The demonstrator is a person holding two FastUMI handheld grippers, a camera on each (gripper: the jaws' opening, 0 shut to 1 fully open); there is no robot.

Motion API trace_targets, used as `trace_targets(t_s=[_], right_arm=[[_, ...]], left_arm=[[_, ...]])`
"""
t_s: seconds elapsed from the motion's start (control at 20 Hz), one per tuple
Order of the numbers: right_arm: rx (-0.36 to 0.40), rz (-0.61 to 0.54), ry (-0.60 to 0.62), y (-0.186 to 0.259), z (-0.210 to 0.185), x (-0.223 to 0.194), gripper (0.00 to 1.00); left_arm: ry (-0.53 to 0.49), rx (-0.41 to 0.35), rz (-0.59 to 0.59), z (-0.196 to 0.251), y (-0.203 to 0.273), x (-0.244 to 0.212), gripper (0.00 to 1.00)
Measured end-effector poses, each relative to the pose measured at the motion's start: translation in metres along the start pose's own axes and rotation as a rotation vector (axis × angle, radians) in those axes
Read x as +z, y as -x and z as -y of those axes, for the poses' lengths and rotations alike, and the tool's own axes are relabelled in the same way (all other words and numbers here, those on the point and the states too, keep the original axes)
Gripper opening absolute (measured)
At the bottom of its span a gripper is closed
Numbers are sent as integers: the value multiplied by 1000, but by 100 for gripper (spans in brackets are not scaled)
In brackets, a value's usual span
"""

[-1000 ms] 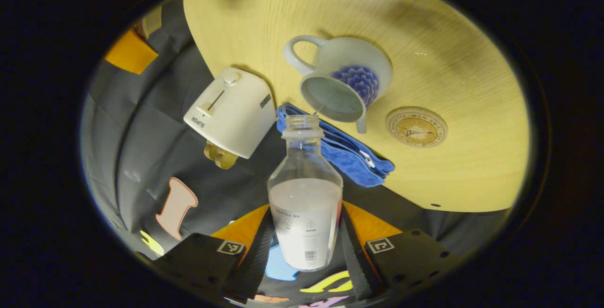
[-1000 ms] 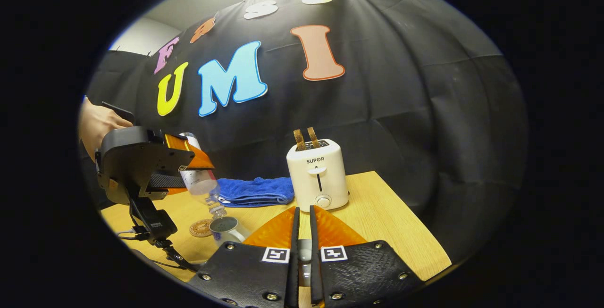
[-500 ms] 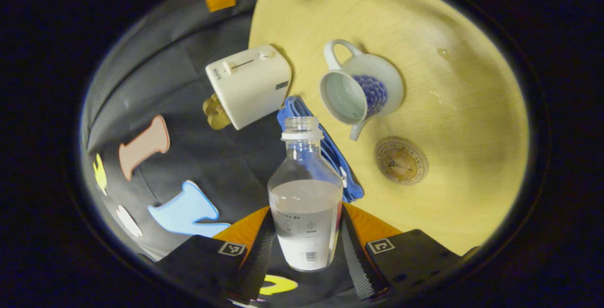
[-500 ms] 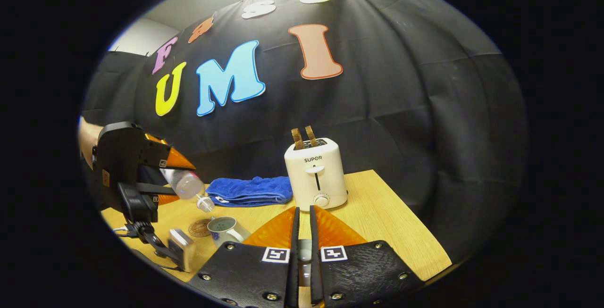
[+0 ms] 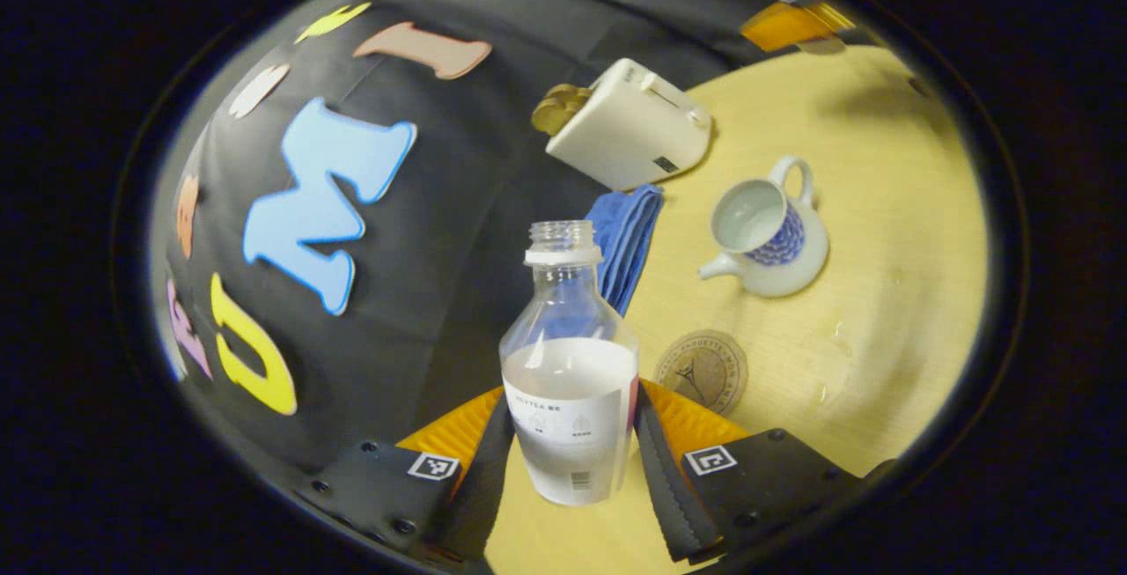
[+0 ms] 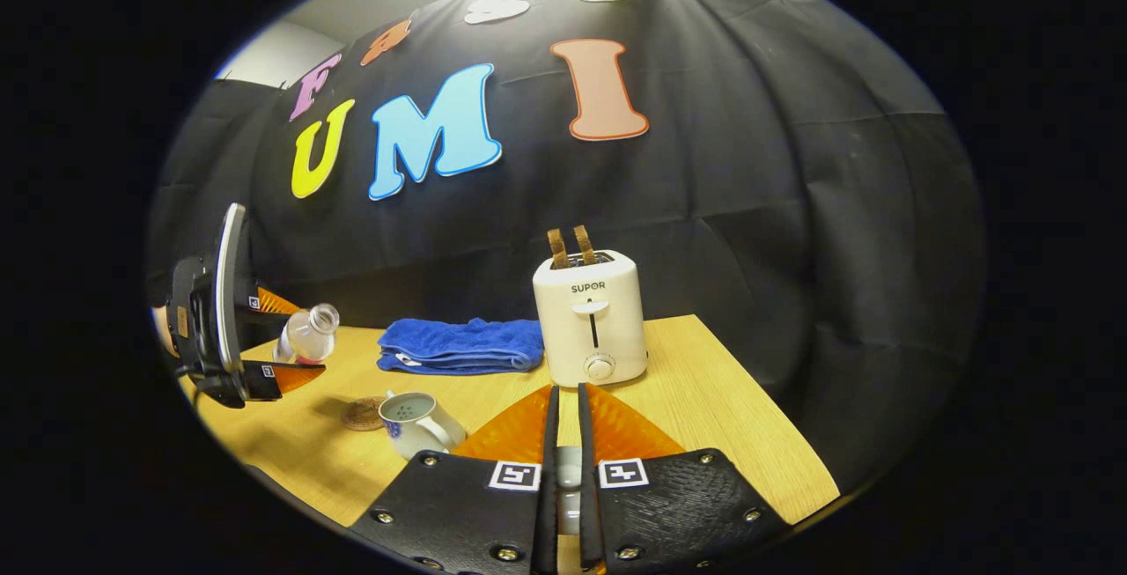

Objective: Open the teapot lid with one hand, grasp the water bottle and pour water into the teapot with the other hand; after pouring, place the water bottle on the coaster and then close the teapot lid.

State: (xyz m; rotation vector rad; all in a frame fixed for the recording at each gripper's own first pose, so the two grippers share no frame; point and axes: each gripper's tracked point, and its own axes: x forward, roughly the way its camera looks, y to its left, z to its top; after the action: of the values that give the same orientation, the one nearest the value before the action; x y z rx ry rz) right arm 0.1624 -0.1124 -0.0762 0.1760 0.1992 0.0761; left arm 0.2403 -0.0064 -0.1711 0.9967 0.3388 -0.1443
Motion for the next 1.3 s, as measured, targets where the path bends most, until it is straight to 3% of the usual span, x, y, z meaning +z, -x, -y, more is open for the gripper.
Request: trace_targets(t_s=[0.25, 0.4, 0.6, 0.75, 1.1, 1.3], right_arm=[[21, -3, 5, -1, -5, -2, 10], [24, -4, -7, -1, -5, -3, 10], [22, -7, -5, -1, -5, -4, 10], [25, -8, 5, -3, -7, -5, 10], [32, -14, 14, -4, -10, -9, 10], [108, -3, 8, -4, -34, -5, 10]], left_arm=[[457, -8, 124, 39, -7, 24, 84], [674, -34, 160, 51, -15, 34, 85], [889, -26, 222, 51, -16, 51, 84], [917, 0, 236, 48, -15, 55, 84], [913, -22, 243, 63, -31, 67, 84], [915, -24, 242, 66, -33, 67, 89]])
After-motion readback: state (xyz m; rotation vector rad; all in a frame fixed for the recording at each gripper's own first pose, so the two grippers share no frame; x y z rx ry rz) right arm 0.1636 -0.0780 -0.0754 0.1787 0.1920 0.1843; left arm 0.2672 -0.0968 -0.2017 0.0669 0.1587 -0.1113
